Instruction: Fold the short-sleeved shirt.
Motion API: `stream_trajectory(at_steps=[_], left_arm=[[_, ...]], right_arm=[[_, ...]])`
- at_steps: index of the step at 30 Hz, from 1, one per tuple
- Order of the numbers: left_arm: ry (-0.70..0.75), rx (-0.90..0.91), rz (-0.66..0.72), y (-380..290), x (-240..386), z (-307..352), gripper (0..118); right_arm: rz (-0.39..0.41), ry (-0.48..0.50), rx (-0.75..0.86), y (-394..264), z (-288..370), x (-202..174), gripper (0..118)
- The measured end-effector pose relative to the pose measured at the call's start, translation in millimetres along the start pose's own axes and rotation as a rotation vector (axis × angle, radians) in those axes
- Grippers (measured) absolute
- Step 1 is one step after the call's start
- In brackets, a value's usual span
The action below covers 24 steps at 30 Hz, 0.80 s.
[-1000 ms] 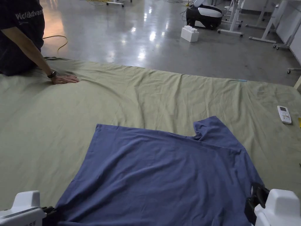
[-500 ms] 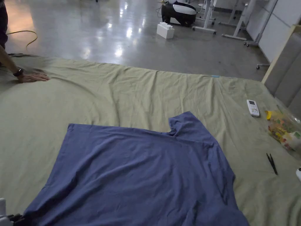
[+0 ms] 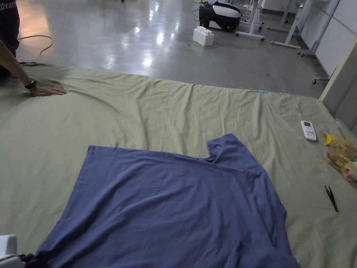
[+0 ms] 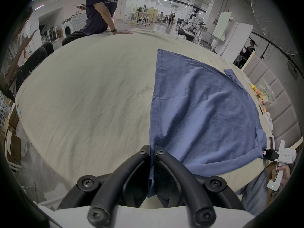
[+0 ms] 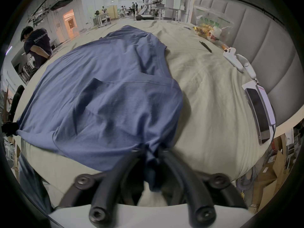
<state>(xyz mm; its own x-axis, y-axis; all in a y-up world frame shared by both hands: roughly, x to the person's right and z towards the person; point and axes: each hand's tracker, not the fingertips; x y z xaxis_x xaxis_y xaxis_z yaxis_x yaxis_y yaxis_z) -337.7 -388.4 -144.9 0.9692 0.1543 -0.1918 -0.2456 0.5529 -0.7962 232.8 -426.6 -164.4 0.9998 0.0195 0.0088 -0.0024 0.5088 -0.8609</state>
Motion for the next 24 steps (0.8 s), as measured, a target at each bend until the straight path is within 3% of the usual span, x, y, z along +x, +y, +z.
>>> stream_trajectory(at_steps=[2, 4, 5, 11, 17, 24], left_arm=[[-0.002, 0.001, 0.007, -0.9, -1.0, -0.7, 5], [-0.005, -0.003, 0.014, -1.7, -1.9, -0.7, 5], [-0.007, -0.002, 0.017, -1.5, -3.6, -0.6, 5], [-0.028, 0.027, 0.006, 1.8, -1.2, 7.9, 5], [-0.048, 0.094, 0.019, 22.3, 0.7, 16.3, 5], [-0.049, 0.149, -0.010, 79.1, 11.8, 2.4, 5]], right_arm=[[0.046, -0.028, 0.001, -0.8, 3.8, -2.1, 6], [0.176, -0.086, 0.009, -4.2, 5.1, -5.0, 6], [0.201, -0.113, -0.002, -5.0, 7.8, -6.1, 6], [0.172, -0.121, 0.022, -1.7, 31.5, -8.0, 6], [0.060, -0.062, 0.141, 19.7, 48.5, 0.6, 6], [0.047, -0.058, 0.194, 84.3, 52.4, -2.2, 6]])
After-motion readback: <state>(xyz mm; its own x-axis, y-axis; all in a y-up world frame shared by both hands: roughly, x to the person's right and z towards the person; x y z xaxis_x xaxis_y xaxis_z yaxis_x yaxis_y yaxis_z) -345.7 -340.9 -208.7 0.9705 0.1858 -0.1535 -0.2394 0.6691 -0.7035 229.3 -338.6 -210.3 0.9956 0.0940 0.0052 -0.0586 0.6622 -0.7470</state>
